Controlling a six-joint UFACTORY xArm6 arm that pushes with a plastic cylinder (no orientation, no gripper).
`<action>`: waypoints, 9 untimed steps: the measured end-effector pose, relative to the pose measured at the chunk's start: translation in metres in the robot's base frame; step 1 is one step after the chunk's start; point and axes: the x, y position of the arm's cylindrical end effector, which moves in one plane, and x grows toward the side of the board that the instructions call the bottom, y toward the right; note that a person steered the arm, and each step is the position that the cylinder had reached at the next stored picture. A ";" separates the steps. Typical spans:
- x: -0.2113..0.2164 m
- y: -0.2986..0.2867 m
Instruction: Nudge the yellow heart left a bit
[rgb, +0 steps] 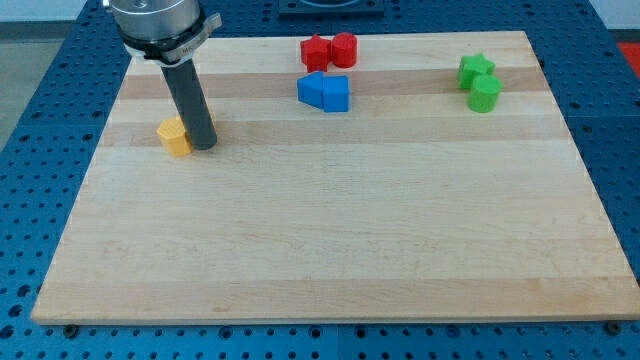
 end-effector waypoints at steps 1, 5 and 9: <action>0.000 0.020; -0.028 0.043; -0.046 0.032</action>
